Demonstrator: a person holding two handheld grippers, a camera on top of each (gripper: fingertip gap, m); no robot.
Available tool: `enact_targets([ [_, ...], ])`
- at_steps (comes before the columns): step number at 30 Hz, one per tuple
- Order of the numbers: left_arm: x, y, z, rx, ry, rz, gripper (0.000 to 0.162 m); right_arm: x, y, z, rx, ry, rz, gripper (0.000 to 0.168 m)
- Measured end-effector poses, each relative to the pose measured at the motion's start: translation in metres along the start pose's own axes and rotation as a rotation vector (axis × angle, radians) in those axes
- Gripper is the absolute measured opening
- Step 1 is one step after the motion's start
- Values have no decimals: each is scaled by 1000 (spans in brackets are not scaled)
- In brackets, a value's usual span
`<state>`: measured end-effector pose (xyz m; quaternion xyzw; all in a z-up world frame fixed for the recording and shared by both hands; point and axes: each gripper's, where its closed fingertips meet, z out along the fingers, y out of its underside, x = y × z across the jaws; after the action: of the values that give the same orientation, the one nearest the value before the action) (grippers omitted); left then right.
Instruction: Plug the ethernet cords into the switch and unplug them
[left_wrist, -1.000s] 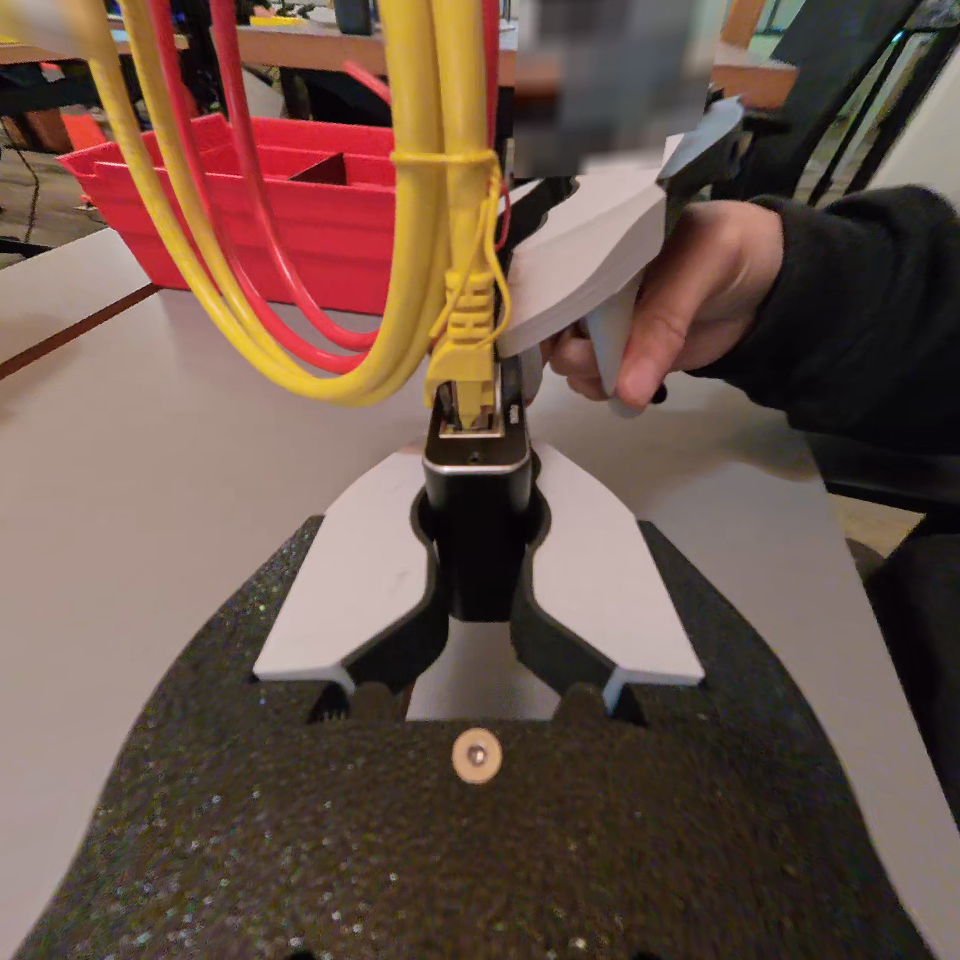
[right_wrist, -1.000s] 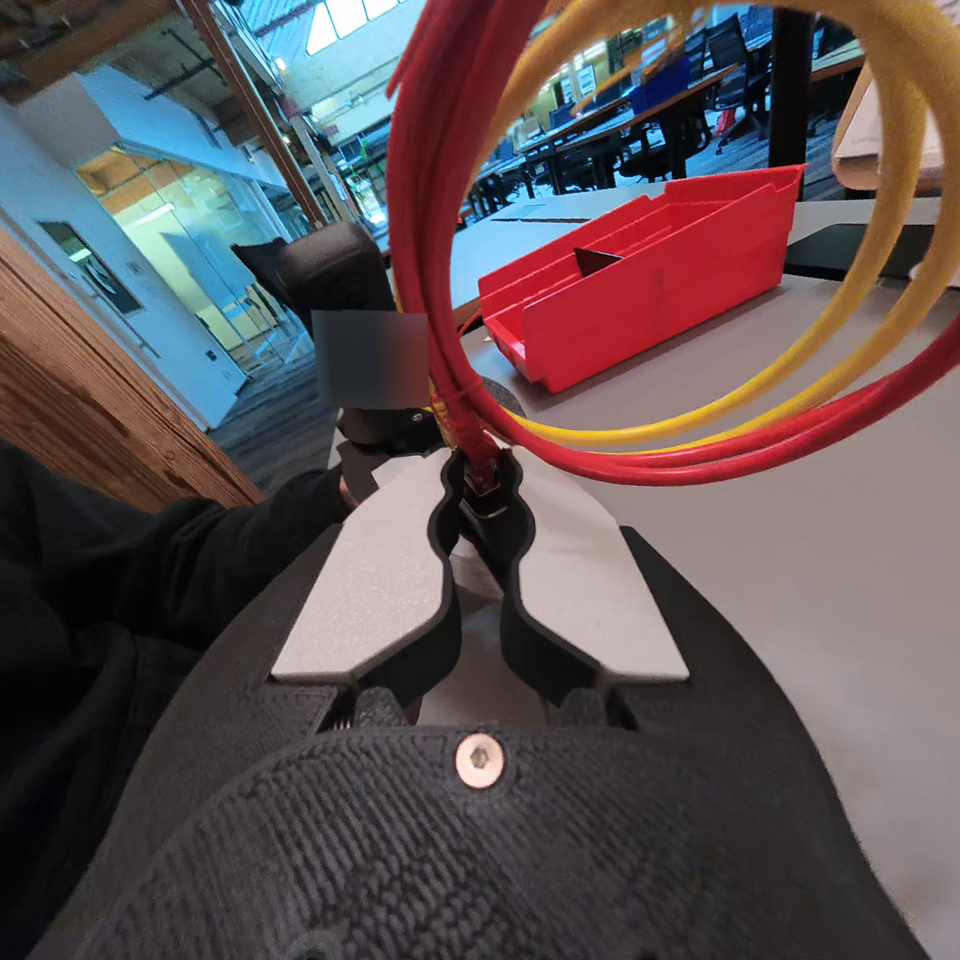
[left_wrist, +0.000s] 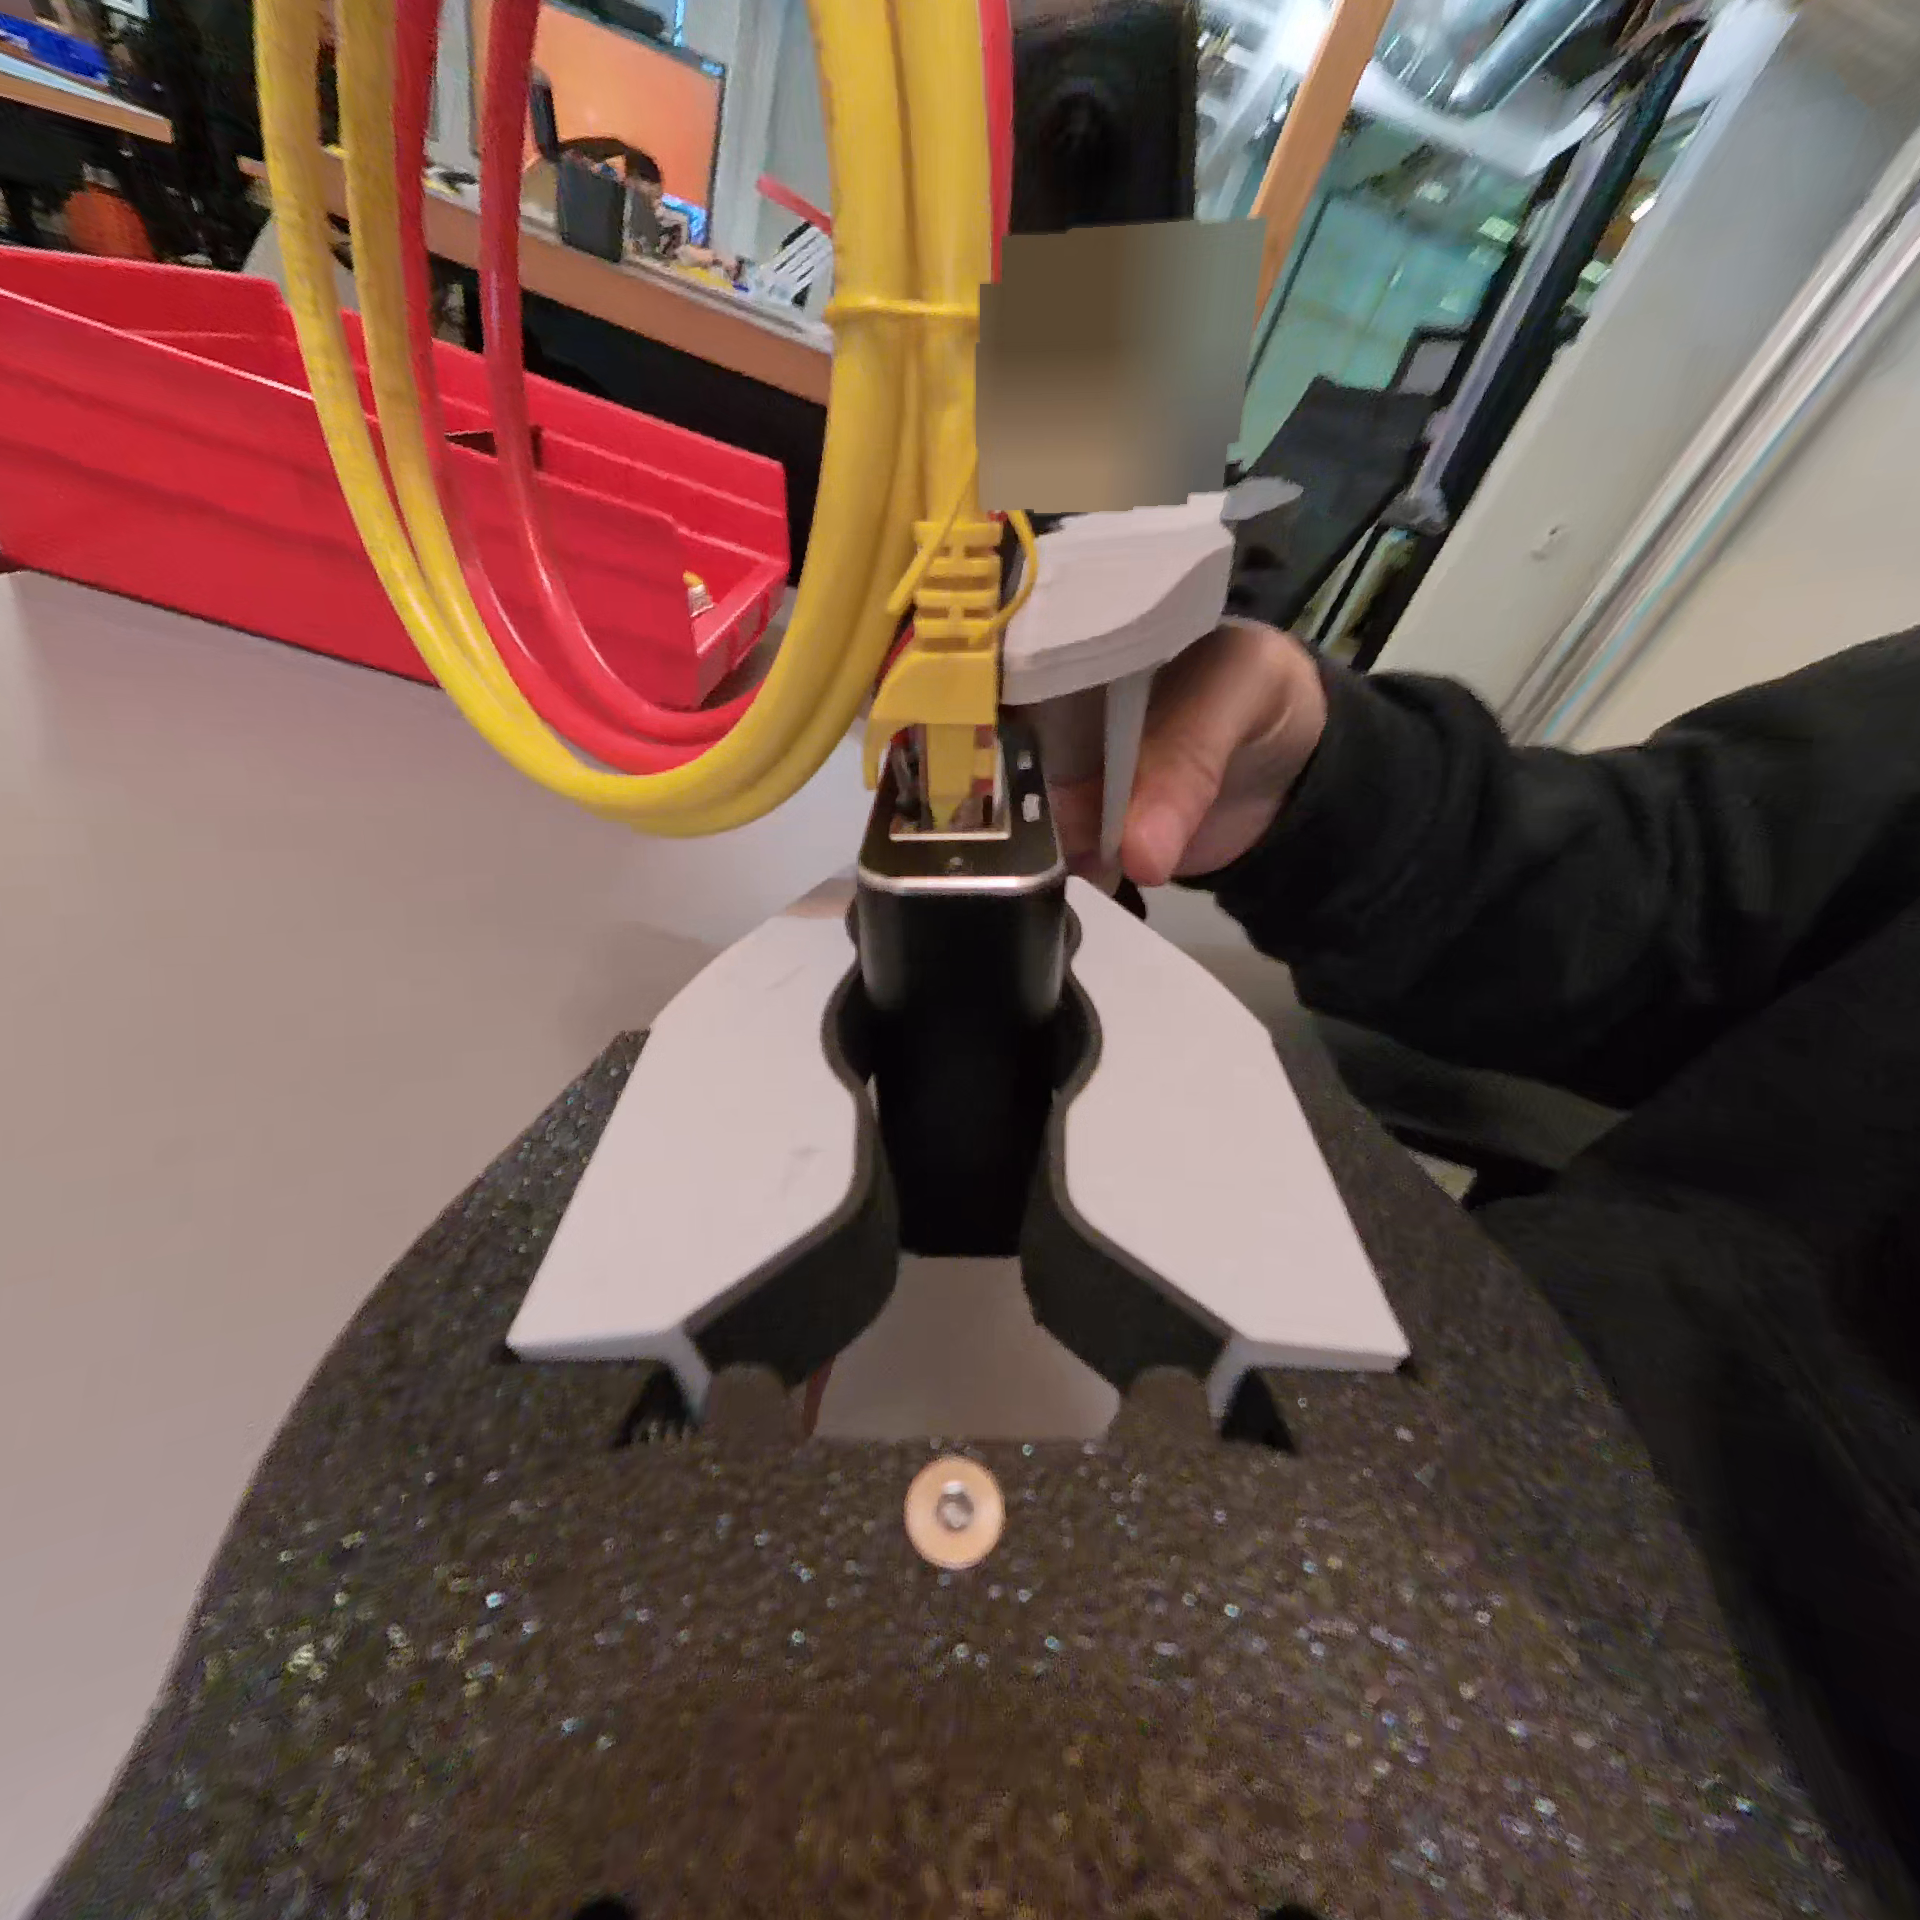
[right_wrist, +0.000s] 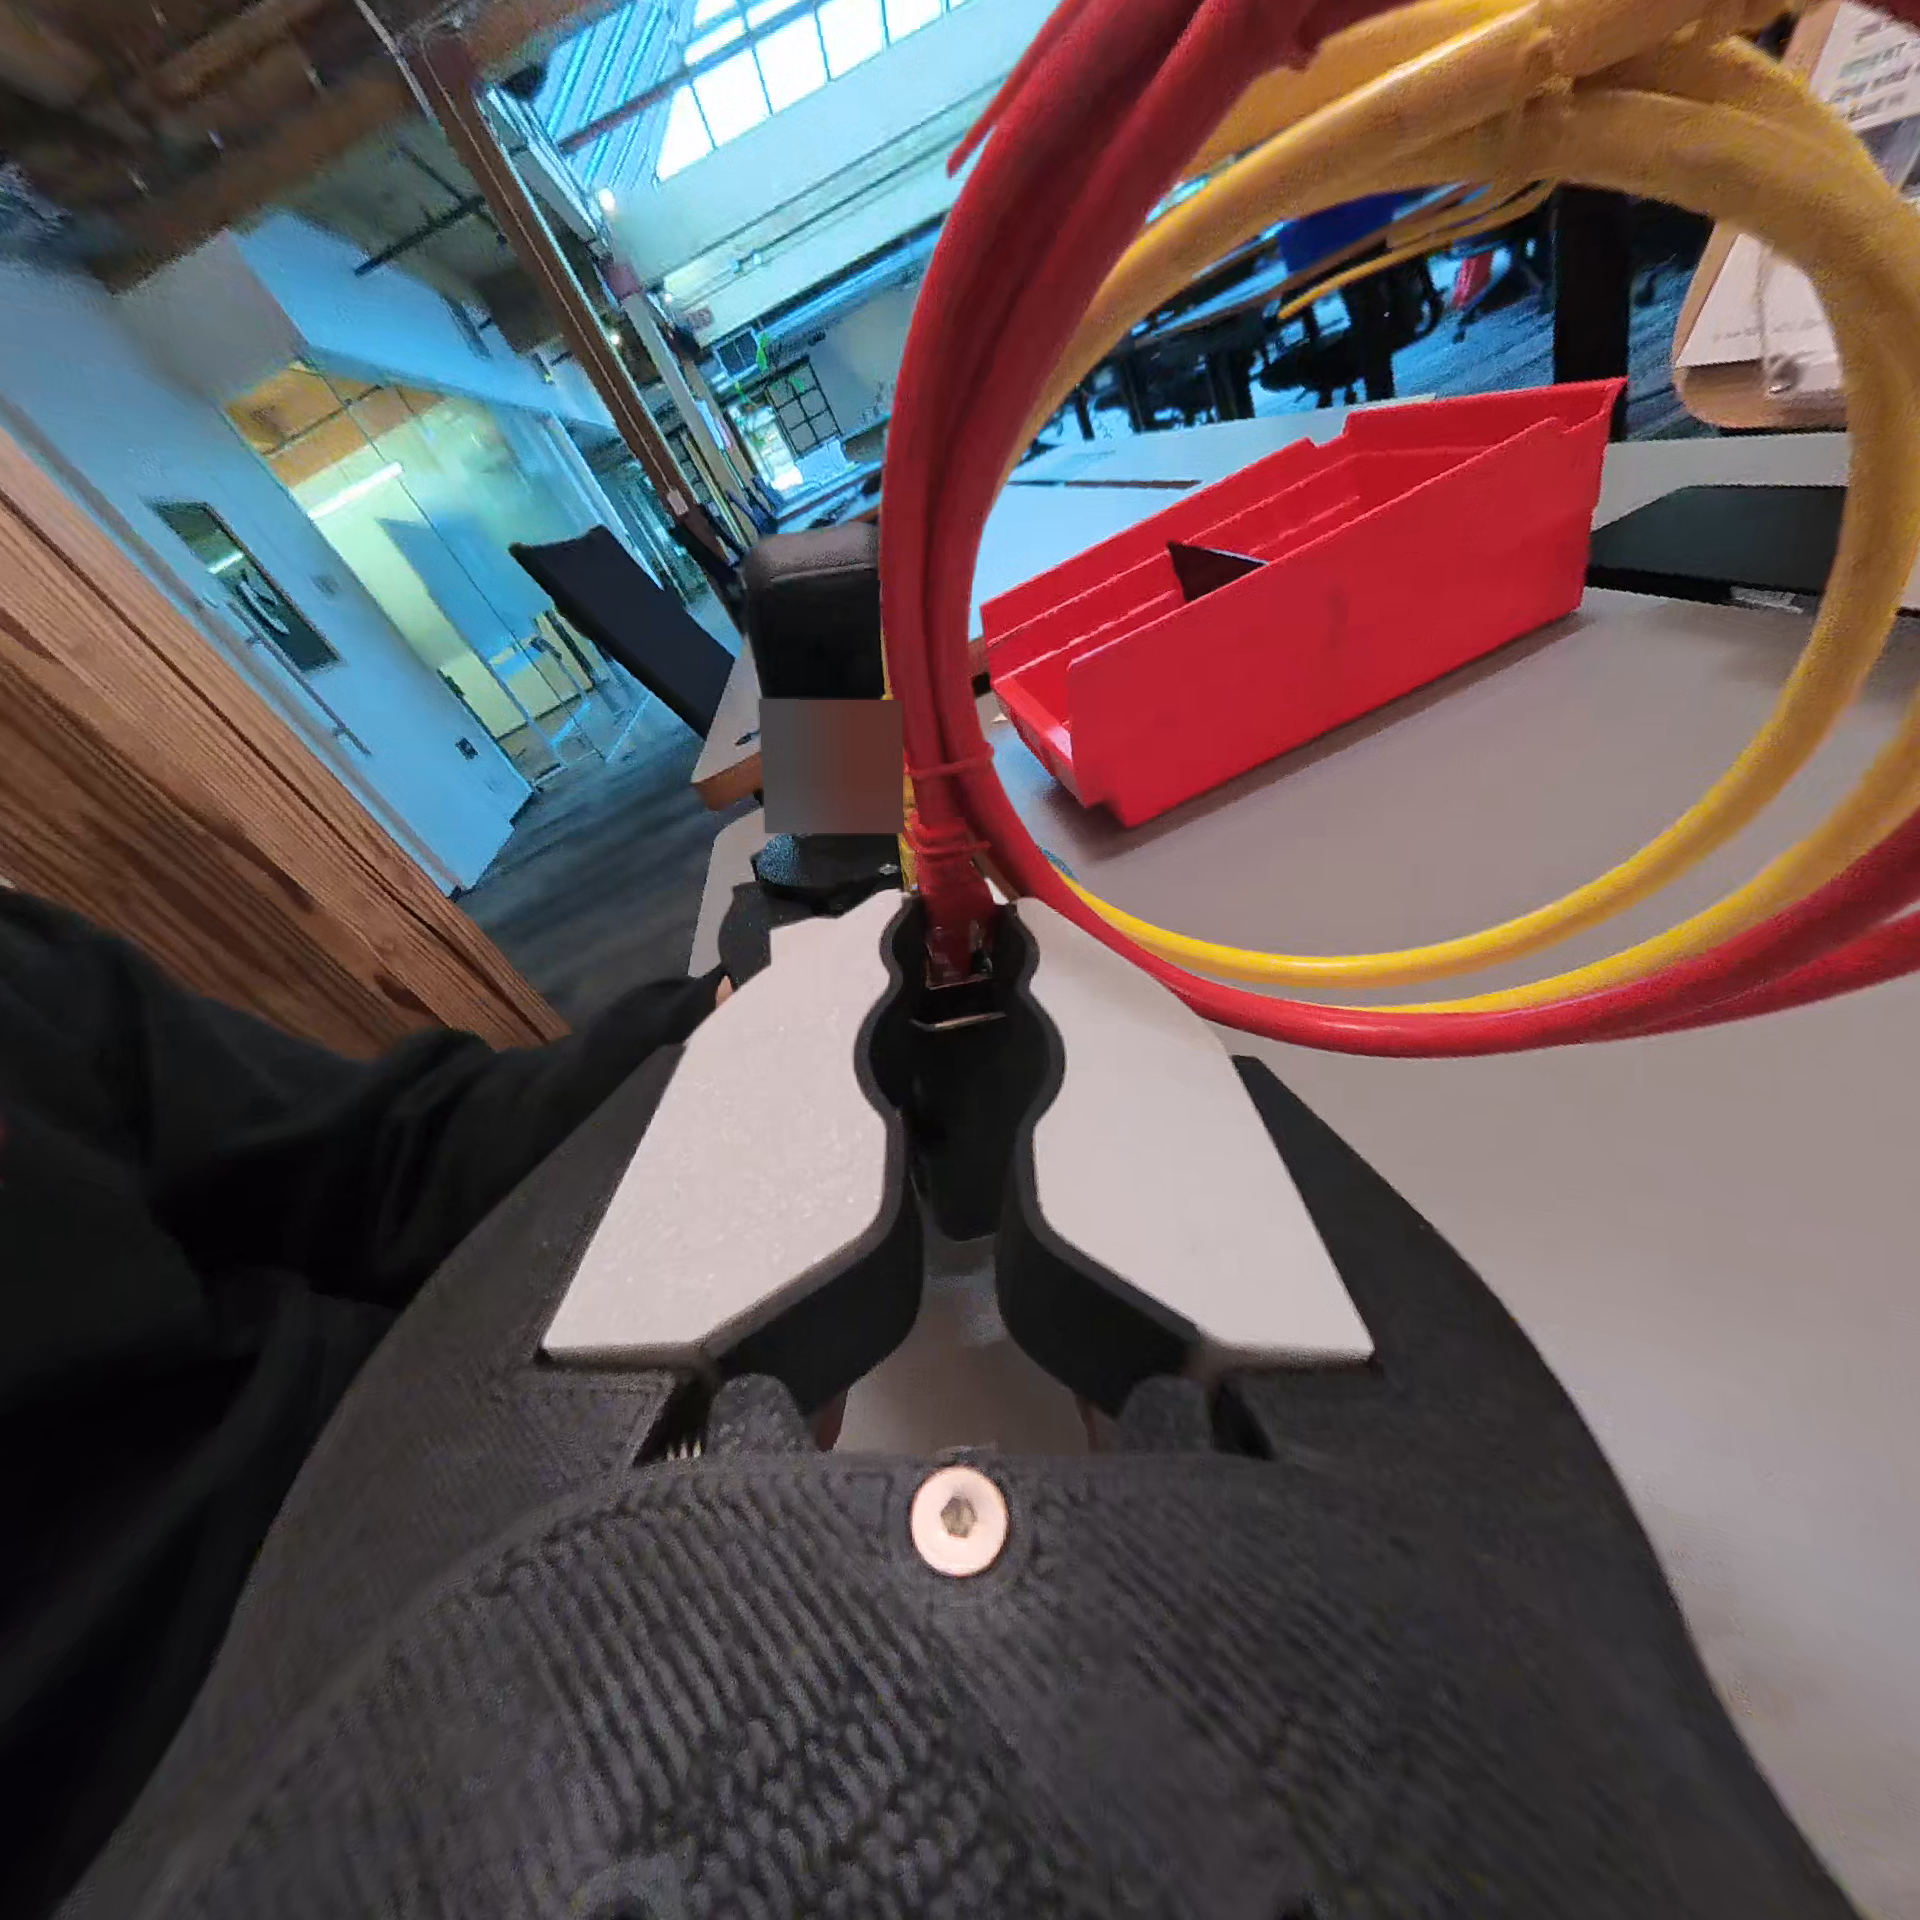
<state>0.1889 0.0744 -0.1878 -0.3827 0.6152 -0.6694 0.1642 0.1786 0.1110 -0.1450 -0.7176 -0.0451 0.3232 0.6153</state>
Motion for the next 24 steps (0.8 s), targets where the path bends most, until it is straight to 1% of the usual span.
enact_targets([
  [4,-9,5,-2,-67,-108,102,28,2,3,0,-74,34,-61,14],
  [6,-8,5,-2,-69,-97,111,28,0,4,0,-89,33,-66,14],
  [9,-5,4,1,-44,-59,66,28,1,3,-2,-66,23,-41,14],
  [11,-7,5,0,-54,-78,81,28,0,2,-1,-44,14,-12,14],
  [13,-9,9,-2,-78,-95,103,28,2,7,1,-88,51,-78,14],
  [14,-7,8,-2,-79,-89,137,27,-3,7,1,-89,27,-82,14],
  [16,-11,12,0,-100,-118,173,27,0,11,0,-128,67,-136,14],
  [18,-8,12,1,-100,-112,193,27,-2,12,-1,-147,73,-155,15],
  [19,-8,10,3,-85,-114,192,28,-3,11,-1,-129,81,-163,15],
  [21,-9,10,5,-75,-116,173,32,-1,14,2,-154,110,-198,15],
  [23,-13,7,4,-55,-150,167,42,0,19,7,-178,127,-219,14],
  [24,-13,5,3,-38,-159,173,44,-1,21,10,-170,115,-205,14],
])
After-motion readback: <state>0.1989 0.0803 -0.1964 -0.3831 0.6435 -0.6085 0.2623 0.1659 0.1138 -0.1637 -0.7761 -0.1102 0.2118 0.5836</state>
